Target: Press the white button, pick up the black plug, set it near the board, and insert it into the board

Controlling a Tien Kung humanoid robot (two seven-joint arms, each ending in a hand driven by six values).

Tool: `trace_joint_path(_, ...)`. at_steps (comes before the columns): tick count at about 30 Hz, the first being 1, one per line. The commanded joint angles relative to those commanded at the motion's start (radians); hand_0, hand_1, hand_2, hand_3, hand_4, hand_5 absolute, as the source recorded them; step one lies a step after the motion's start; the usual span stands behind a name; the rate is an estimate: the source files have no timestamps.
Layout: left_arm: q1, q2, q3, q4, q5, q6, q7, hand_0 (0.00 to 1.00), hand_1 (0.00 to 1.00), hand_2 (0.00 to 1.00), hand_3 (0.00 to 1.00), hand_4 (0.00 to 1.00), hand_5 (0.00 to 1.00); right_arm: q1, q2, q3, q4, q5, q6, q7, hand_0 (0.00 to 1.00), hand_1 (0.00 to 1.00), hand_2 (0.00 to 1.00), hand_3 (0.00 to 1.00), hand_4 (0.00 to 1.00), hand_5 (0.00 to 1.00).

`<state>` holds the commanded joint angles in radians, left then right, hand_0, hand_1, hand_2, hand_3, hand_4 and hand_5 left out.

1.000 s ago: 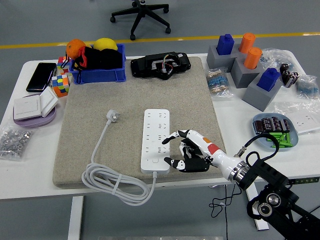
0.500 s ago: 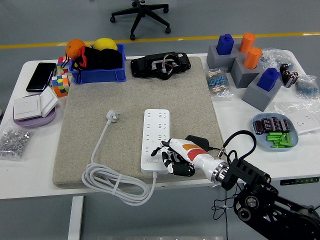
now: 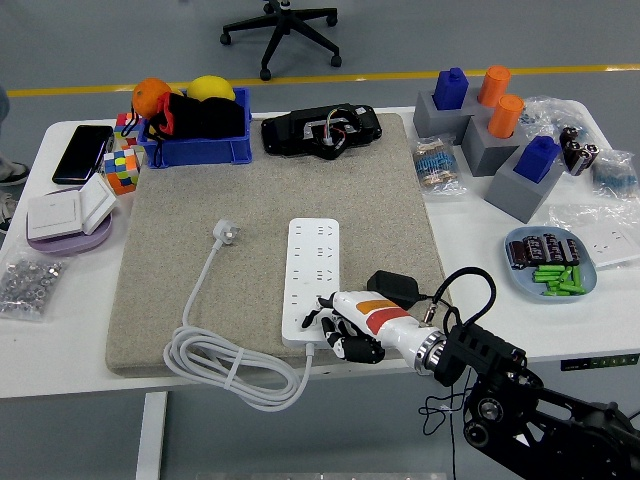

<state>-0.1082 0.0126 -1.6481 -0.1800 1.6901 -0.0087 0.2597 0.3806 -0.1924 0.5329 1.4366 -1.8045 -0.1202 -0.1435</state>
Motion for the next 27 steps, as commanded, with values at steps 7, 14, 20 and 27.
trace_joint_path(7, 0.001, -0.001, -0.001, 0.0, -0.008, 0.002, -0.001, 0.466, 0.497, 0.51, 0.579, 0.57, 0.281, 0.011, 0.008, -0.01, -0.016, -0.006, -0.014, 0.015, 0.002, 0.002, 0.116, 0.633, 0.198, 0.002)
trace_joint_path(14, -0.001, -0.001, -0.003, 0.0, -0.007, 0.002, -0.002, 0.466, 0.496, 0.51, 0.577, 0.57, 0.282, 0.015, 0.011, -0.001, -0.043, -0.014, -0.02, 0.031, 0.002, 0.002, 0.116, 0.629, 0.198, 0.002)
trace_joint_path(20, 0.0, -0.001, -0.007, 0.0, -0.011, 0.004, -0.003, 0.466, 0.496, 0.511, 0.578, 0.571, 0.283, 0.014, 0.006, 0.014, -0.06, -0.028, -0.018, 0.035, 0.002, 0.002, 0.116, 0.62, 0.195, 0.002)
trace_joint_path(27, 0.0, -0.002, -0.009, 0.0, -0.007, 0.004, -0.003, 0.466, 0.496, 0.51, 0.578, 0.57, 0.284, 0.01, 0.002, 0.011, -0.068, -0.024, -0.004, 0.037, 0.002, 0.002, 0.113, 0.611, 0.199, 0.002)
